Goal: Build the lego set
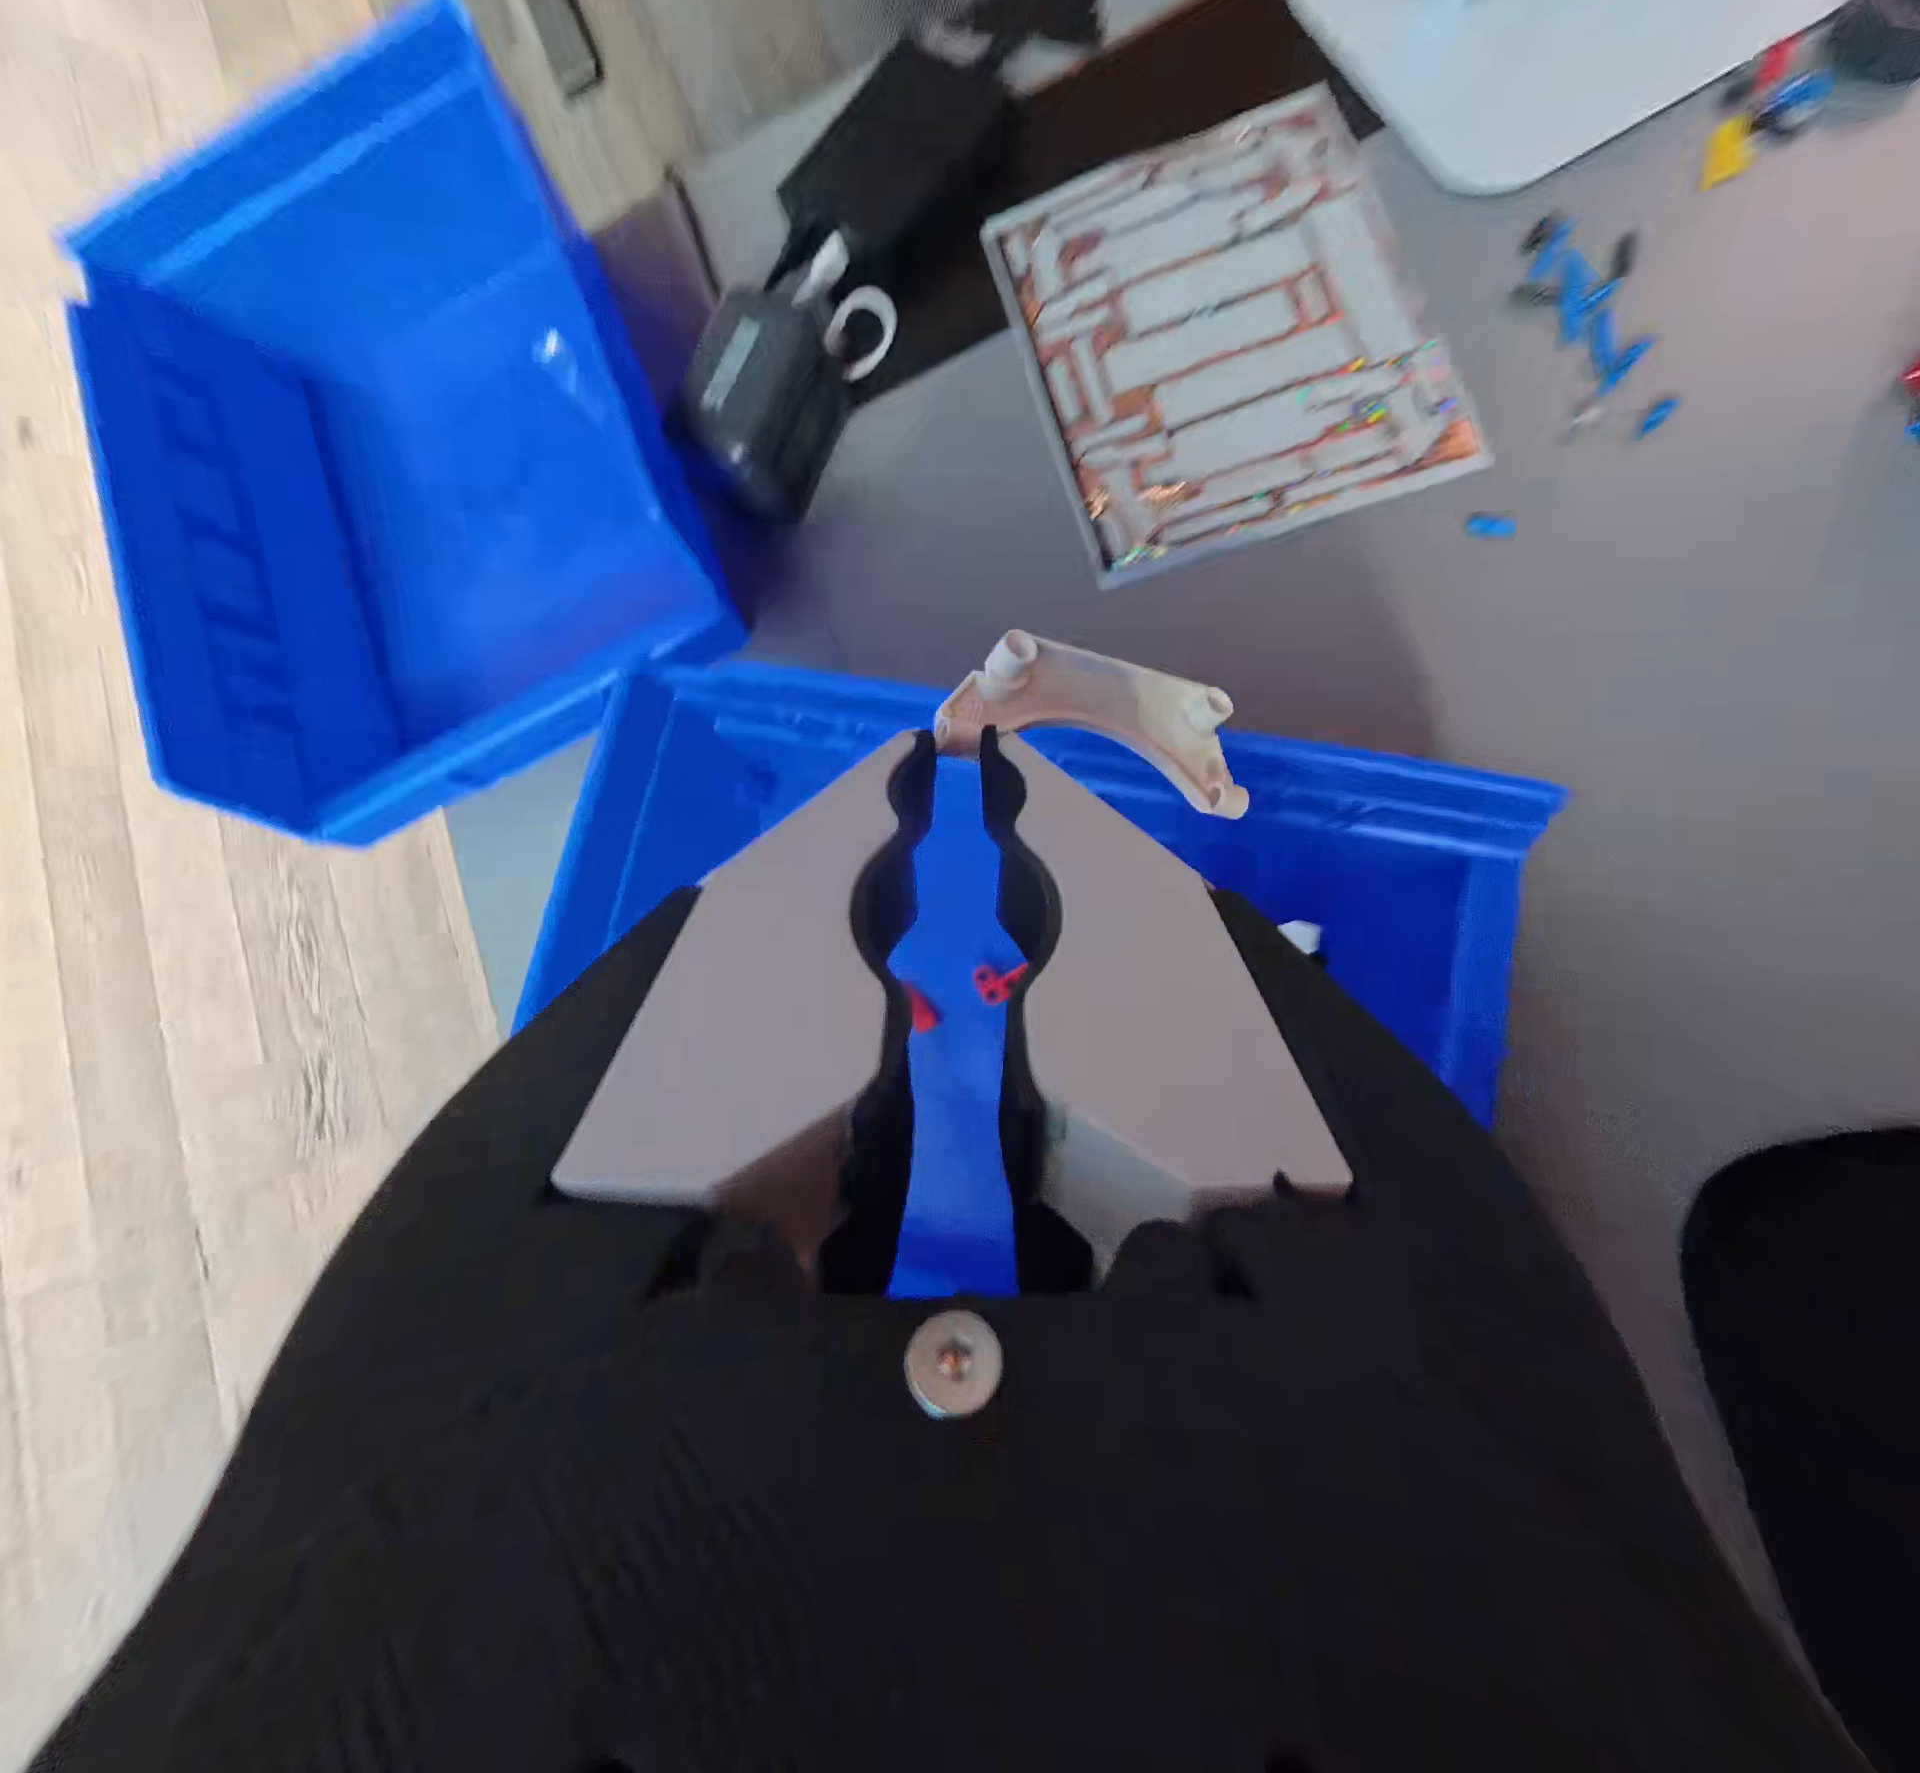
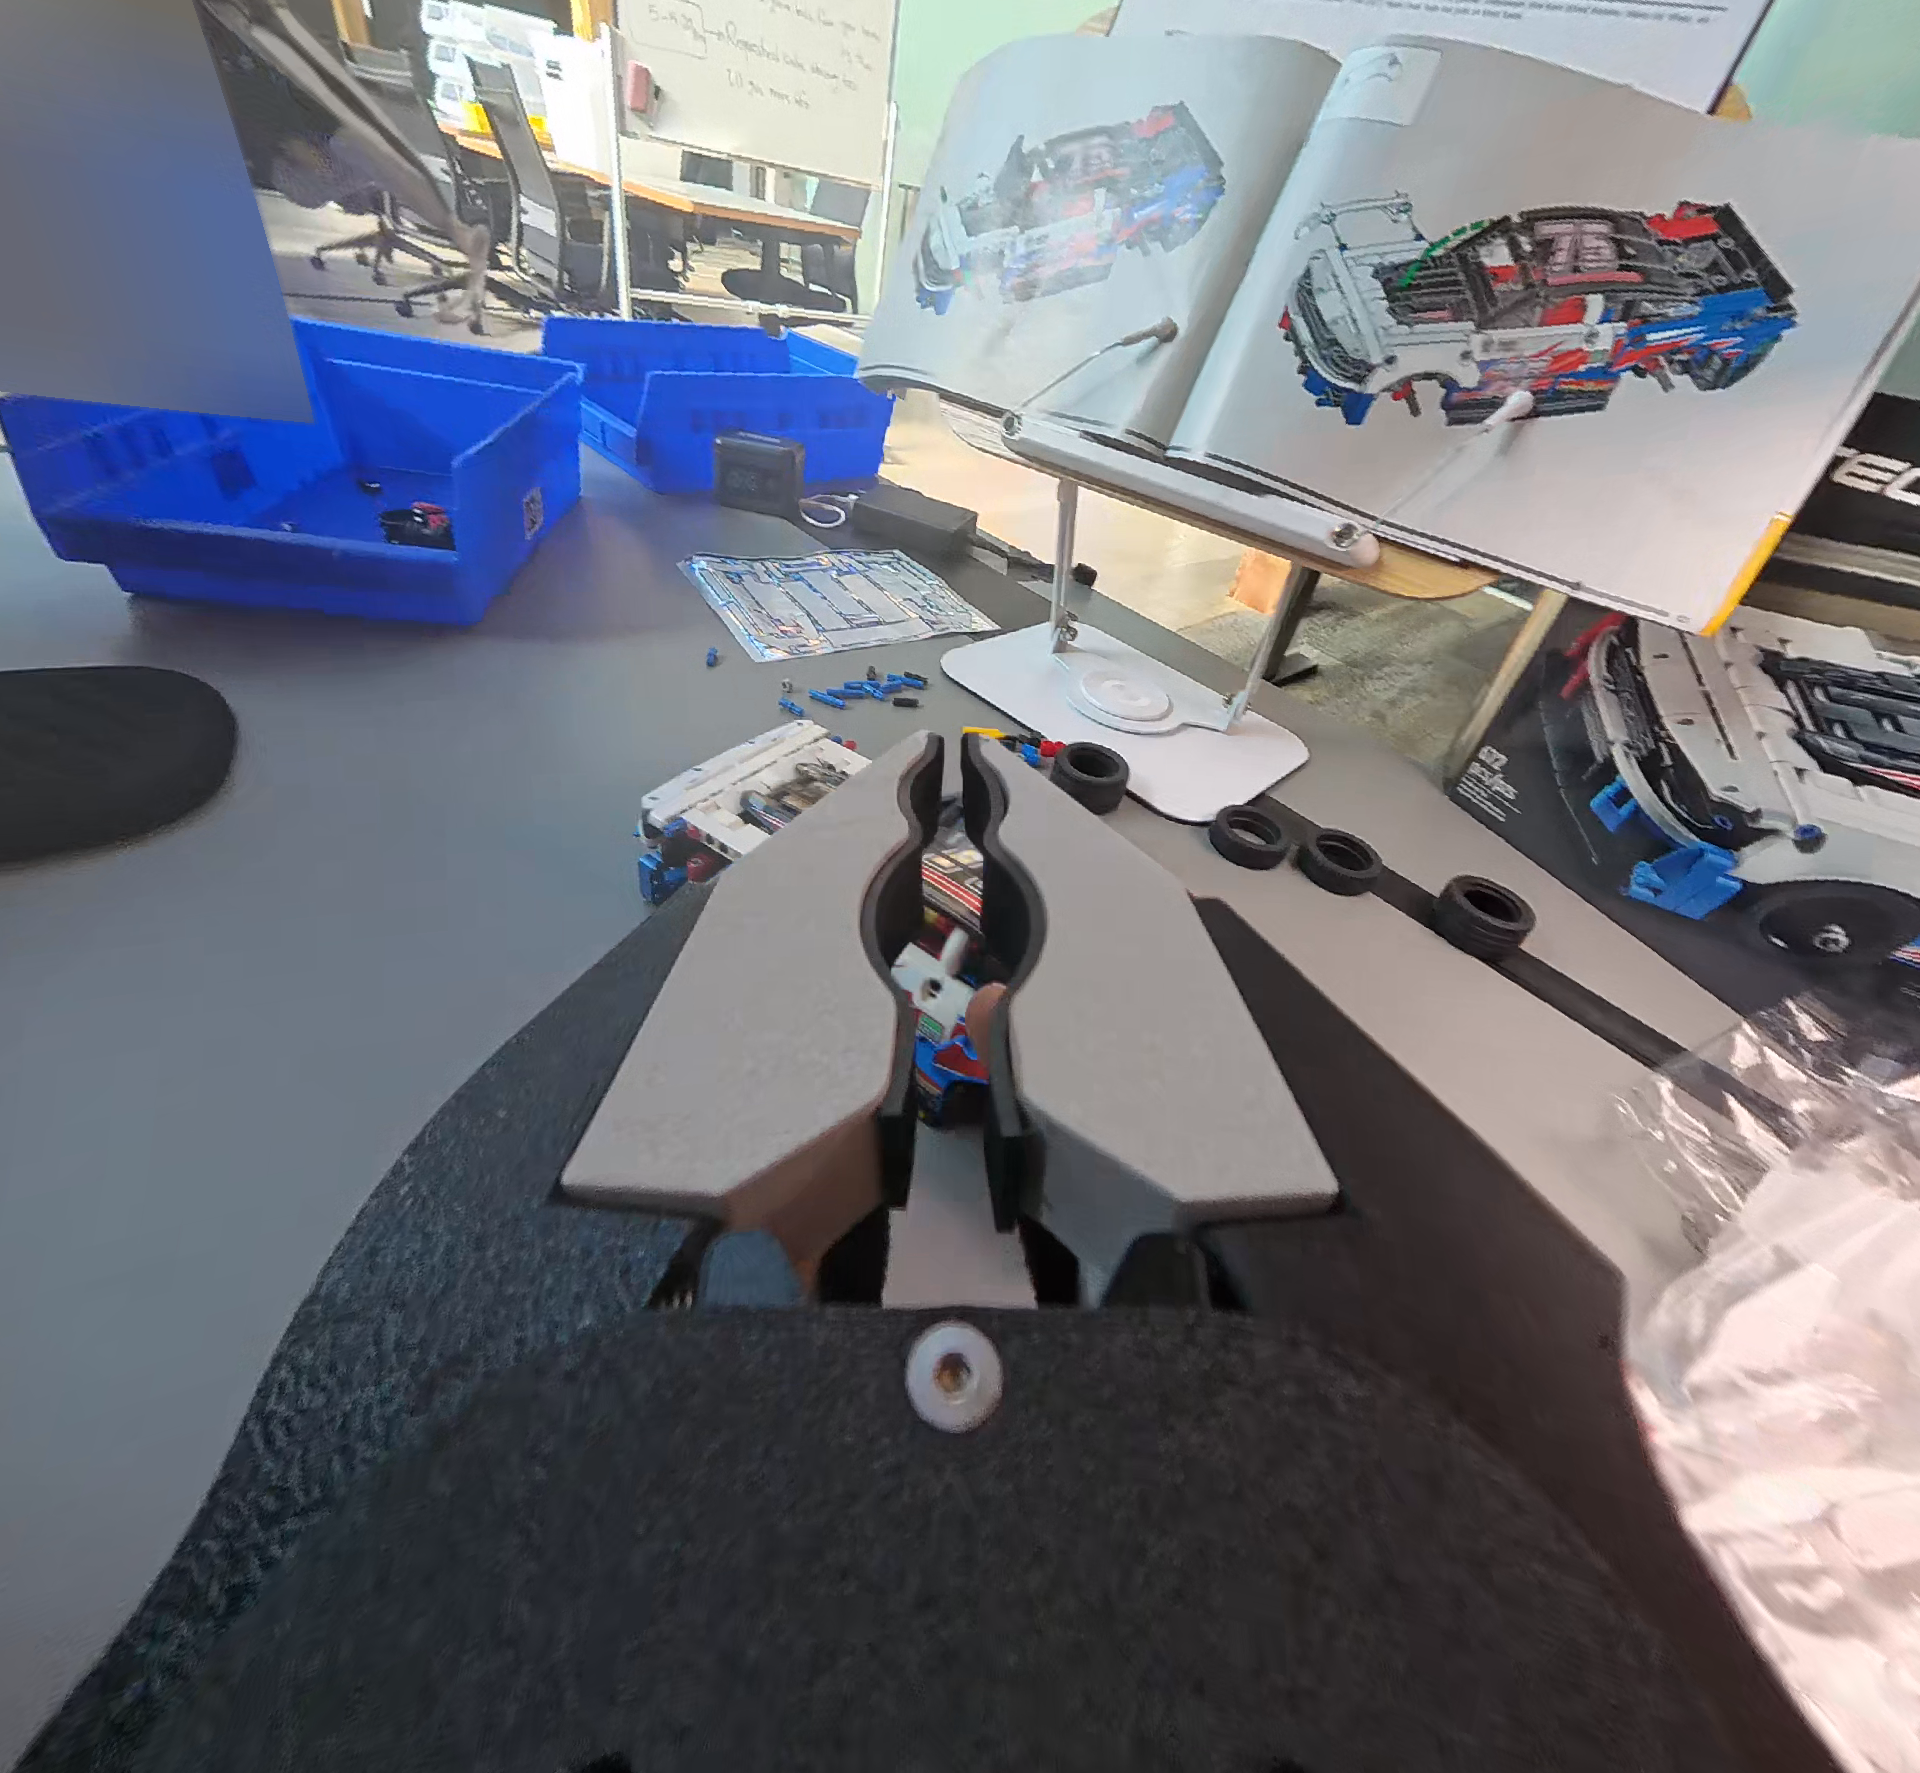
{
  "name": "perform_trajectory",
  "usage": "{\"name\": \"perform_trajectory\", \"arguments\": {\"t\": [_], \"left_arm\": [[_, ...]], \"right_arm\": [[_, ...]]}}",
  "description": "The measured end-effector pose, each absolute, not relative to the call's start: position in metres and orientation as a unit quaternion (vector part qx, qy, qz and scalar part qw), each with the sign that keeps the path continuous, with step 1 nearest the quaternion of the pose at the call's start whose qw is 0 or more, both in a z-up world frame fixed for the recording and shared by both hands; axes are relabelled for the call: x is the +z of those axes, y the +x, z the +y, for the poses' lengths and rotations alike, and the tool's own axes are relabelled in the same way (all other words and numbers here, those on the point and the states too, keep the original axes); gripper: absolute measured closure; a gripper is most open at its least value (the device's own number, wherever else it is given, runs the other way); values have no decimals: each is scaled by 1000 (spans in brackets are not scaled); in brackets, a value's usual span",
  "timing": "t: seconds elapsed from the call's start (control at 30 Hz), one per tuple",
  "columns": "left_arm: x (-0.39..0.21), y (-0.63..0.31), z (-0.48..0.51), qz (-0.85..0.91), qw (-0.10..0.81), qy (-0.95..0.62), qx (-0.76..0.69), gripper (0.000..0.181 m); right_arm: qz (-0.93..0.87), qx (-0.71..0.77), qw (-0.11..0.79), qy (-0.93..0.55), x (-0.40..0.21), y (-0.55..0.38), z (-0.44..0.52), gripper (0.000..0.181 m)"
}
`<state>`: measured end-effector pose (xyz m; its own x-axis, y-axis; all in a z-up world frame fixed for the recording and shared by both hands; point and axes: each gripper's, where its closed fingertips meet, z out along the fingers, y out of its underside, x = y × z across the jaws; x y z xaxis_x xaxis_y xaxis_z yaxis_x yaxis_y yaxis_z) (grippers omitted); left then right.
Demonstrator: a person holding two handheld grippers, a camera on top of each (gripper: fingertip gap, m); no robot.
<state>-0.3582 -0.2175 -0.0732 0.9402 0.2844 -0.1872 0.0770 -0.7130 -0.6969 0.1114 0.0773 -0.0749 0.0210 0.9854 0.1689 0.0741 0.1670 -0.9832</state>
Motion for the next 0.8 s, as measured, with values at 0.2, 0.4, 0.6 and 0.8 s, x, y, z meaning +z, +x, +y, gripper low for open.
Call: {"name": "perform_trajectory", "arguments": {"t": [0.2, 0.4, 0.6, 0.8], "left_arm": [[-27, -124, -121, 54, 582, -798, -145, 175], [-98, 22, -60, -8, 511, -672, -536, 176], [-134, 73, -43, -23, 430, -635, -642, 176], [-157, 52, -40, -1, 461, -714, -528, 156]], "right_arm": [[-619, 456, 511, -385, -90, 78, 13, 171], [-694, 377, 556, -257, -113, 59, -40, 129], [-733, 324, 570, -183, -115, 62, -58, 165], [-844, 263, 387, -264, -160, 69, -32, 166]]}}
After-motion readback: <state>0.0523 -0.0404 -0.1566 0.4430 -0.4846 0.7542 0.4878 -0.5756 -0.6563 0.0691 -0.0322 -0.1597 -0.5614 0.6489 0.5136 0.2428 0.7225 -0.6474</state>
